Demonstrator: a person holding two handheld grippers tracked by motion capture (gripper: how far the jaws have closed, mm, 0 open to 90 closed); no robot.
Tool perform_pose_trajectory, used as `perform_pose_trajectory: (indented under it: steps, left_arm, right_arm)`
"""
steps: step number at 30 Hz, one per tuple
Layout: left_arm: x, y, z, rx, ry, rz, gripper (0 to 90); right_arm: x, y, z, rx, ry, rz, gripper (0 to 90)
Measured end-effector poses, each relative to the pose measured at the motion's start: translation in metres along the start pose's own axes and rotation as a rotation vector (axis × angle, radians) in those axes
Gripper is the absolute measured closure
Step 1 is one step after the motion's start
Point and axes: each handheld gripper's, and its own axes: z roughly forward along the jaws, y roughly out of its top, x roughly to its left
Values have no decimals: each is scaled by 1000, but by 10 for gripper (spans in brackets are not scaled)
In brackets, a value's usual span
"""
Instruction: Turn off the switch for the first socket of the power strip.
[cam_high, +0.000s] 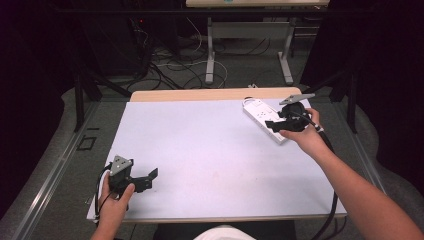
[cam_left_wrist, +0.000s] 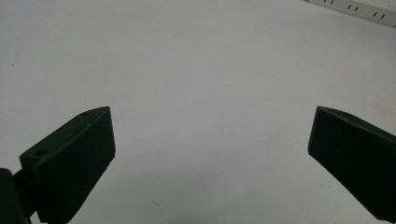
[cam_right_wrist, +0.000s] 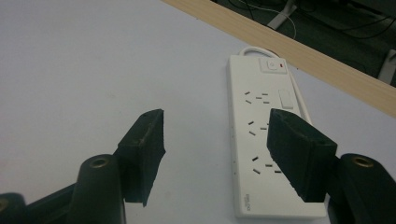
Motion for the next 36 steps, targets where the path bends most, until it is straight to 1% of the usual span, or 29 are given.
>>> perform_pose_trajectory:
  steps: [7, 10, 16, 17, 22, 25, 26, 28, 29, 32, 33, 35, 36]
  left_arm:
    - [1, 0, 0, 0, 0, 1, 6]
    - [1, 0, 0, 1, 0, 1, 6]
    - [1, 0, 0, 3, 0, -3, 6]
    - [2, 0, 0, 2, 0, -1, 6]
    - [2, 0, 0, 8, -4, -1, 6]
    - [2, 0, 0, 3, -1, -2, 6]
    - [2, 0, 0, 3, -1, -2, 6]
    - [2, 0, 0, 3, -1, -2, 6]
    - [2, 0, 0, 3, -1, -2, 6]
    - [2, 0, 0, 3, -2, -2, 6]
    - [2, 0, 0, 4, -2, -1, 6]
    - [2, 0, 0, 3, -1, -2, 6]
    - [3, 0, 0, 3, -1, -1, 6]
  right_arm:
    - [-5, 9, 9, 15, -7, 5, 366]
    - [-8, 15, 14, 29, -20, 12, 366]
    - [-12, 23, 20, 38, -31, 10, 366]
    - [-13, 25, 23, 42, -39, 12, 366]
    - [-17, 32, 29, 54, -54, 13, 365]
    - [-19, 34, 33, 61, -67, 11, 365]
    - [-19, 35, 34, 63, -70, 21, 364]
    - [-20, 36, 36, 63, -73, 21, 365]
    - [-22, 37, 38, 69, -84, 24, 364]
    - [-24, 38, 40, 70, -86, 23, 365]
    - [-25, 39, 43, 76, -85, 32, 365]
    - [-26, 39, 44, 72, -87, 26, 365]
    - [-27, 39, 45, 75, -87, 34, 365]
